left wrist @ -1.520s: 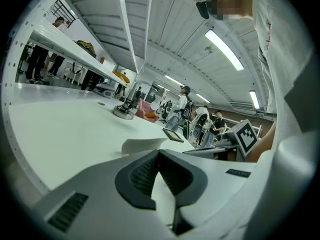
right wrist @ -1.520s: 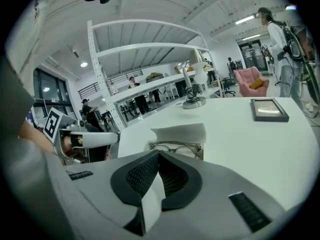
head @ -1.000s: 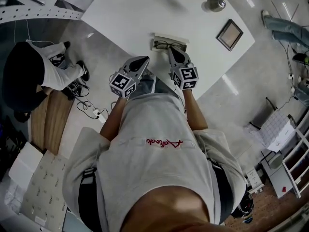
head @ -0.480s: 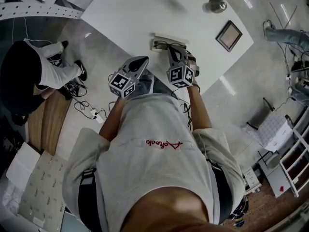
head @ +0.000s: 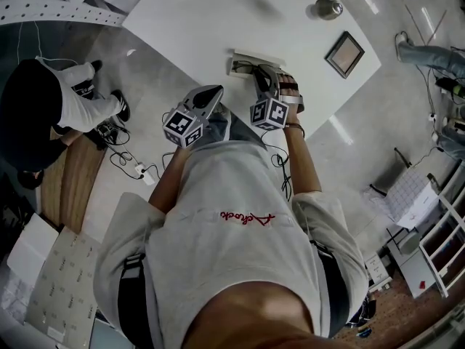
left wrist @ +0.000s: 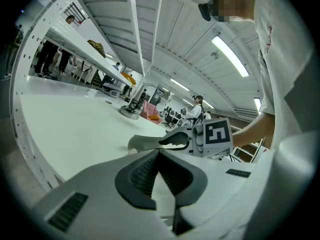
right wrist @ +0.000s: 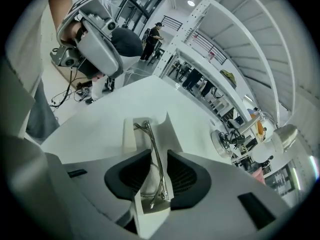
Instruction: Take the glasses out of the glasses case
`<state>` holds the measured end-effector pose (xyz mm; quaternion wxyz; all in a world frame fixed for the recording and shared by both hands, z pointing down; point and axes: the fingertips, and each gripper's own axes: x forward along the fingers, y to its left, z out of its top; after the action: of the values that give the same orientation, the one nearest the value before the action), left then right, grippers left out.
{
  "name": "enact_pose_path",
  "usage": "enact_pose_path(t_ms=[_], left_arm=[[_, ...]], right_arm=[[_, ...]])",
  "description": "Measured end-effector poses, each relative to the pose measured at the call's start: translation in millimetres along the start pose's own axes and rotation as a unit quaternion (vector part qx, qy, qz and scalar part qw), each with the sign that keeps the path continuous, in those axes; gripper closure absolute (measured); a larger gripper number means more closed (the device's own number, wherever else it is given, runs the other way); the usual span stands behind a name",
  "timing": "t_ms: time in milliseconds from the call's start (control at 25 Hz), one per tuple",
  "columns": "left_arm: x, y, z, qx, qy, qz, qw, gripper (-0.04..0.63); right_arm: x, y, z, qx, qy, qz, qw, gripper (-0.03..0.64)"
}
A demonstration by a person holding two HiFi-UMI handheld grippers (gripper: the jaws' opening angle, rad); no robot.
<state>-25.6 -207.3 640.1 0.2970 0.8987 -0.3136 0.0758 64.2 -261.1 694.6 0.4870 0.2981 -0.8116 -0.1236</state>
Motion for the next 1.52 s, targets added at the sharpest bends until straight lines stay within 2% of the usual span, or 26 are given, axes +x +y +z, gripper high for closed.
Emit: enact_pose_path(t_ms=[120,320,640,840,920,1320,1520], left_arm=[[0,-1,-2,0.0,0.003,-0.002,1.0,0.603],[0,-1,-2,0.002,0.003,-0.002,1.0,0.603],[-2,1,-2,0.0,0.003,0.004,1.0,0.603],[-4,3,-2,-0.002,0.001,0.007,1.0,0.603],[-5,5,-2,-0.003,0.0,0.008,1.0,0.603],[-5,6,-1,0.0,0.003,0.005,1.0,0.603],[-4,5,0,0.003,0.004,0.002,1.0,0.603]], right_arm=[[4,-1,-2,-0.01,0.012,0.005,1.0,0.459],[14,1,-2,-0.045,0.023,0.023,0.998,0.464],[26,1,-4,-0.059,0.035,0.043,0.997,0.501],[30,8,-7,-0.073,0.042,0.048,0.995,0.576],[32,8,-6,-0.076,0.042,0.045,0.995,0.58],[28,0,-2,-0.065,0.031,0.03,0.997,0.583],[22,-11,7,-0.023,0.008,0.013,1.0,0.583]])
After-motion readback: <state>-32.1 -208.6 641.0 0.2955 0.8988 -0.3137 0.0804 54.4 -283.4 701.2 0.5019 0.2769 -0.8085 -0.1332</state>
